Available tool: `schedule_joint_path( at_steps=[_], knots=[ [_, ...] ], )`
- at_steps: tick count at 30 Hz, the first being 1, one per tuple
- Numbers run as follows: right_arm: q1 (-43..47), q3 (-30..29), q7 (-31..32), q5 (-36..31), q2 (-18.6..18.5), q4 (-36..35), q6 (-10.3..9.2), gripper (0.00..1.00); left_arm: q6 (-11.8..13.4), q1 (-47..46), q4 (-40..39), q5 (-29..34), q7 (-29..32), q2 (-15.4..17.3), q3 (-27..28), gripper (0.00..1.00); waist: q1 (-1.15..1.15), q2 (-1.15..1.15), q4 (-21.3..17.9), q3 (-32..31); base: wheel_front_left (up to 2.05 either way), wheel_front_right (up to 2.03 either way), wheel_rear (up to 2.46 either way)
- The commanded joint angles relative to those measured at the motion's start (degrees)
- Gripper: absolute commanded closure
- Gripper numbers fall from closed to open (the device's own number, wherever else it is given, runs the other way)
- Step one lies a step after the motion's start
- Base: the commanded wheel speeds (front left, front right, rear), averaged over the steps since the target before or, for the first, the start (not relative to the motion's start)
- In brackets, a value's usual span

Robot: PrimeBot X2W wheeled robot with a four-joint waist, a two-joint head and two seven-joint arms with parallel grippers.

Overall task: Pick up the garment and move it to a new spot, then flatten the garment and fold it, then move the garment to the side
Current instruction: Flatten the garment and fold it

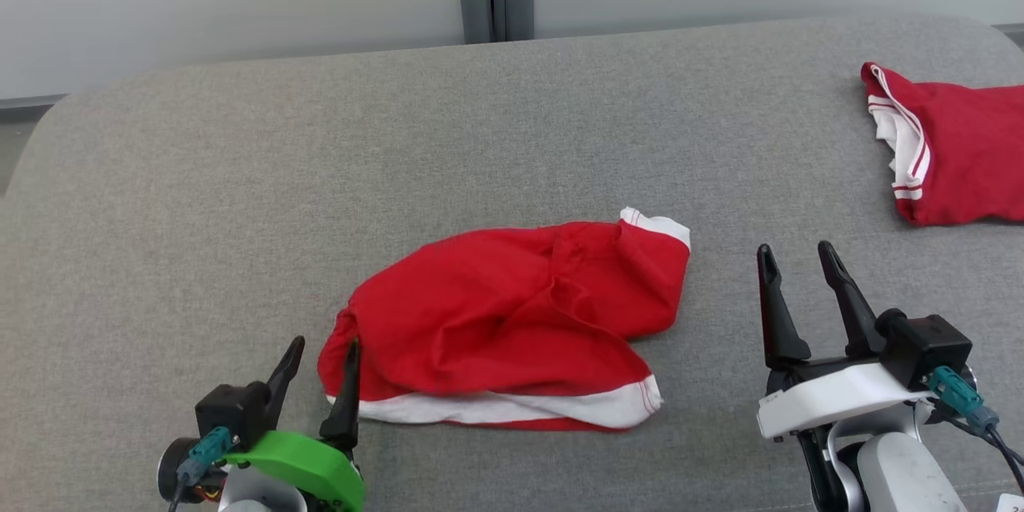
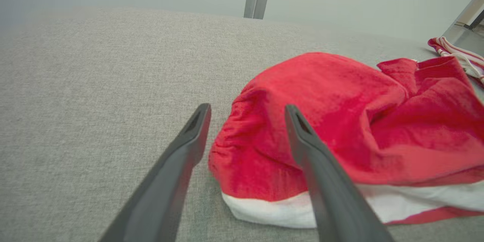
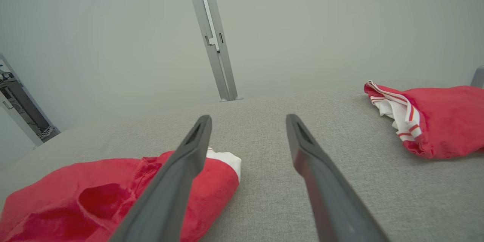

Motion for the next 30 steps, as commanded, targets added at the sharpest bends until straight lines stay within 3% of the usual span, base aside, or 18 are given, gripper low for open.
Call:
schedule_joint_path(
  at_steps=[1, 16, 30],
  knots=[
    [0.63, 0.13, -0.15, -0.28, -0.1, 0.32, -0.1, 0.0, 0.02, 0.21, -0.94, 1.1, 0.03, -0.11, 0.86, 0.0, 0.0, 0.0, 0.48, -0.96, 0.0, 0.0, 0.0],
    [3.2, 3.5, -0.15, -0.41, -0.1, 1.73, -0.1, 0.0, 0.49, 3.73, -12.11, 6.43, 0.04, -1.13, 12.32, 0.0, 0.0, 0.0, 0.97, -3.59, 0.0, 0.0, 0.0],
    [2.79, 16.59, 1.77, 0.77, -3.51, 10.87, -0.1, 0.0, -0.72, 4.8, -12.99, 8.58, 0.04, -2.81, 14.82, 0.0, 0.0, 0.0, 2.63, -3.09, 0.0, 0.0, 0.0]
  ],
)
